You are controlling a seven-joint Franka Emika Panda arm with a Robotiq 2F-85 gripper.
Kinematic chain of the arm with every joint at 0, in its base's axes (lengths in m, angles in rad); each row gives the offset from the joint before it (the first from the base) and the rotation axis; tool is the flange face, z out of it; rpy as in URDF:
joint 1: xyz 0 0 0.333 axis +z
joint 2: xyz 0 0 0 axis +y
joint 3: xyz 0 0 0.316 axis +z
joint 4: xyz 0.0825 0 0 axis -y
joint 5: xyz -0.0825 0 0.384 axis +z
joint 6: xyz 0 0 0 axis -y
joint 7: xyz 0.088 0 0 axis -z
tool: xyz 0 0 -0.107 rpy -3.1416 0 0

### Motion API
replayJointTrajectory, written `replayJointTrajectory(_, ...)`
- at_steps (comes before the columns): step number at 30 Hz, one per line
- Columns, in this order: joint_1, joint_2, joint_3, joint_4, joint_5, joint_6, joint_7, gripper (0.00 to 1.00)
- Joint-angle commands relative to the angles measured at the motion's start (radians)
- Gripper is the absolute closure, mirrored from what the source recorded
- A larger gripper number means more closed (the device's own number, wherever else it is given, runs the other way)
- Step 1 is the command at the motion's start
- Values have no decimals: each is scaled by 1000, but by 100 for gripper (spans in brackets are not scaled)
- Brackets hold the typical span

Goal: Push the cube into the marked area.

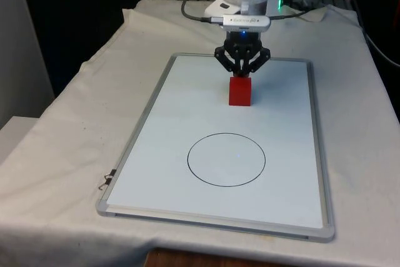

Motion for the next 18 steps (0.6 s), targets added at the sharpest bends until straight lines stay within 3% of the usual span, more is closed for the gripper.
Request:
replayJointTrajectory(1,-4,10,8,15,16,-11,-7,100)
replayJointTrajectory(8,-5,34,13,58,31,-28,-9,100)
replayJointTrajectory(9,0,28,5,49,17,-20,-1,100)
replayJointTrajectory(10,-6,41,14,71,34,-31,-9,100)
replayJointTrajectory(16,-6,69,15,117,46,-47,-11,100)
replayJointTrajectory(17,0,64,7,109,33,-39,-2,100)
replayJointTrajectory(18,-6,74,15,125,48,-49,-11,100)
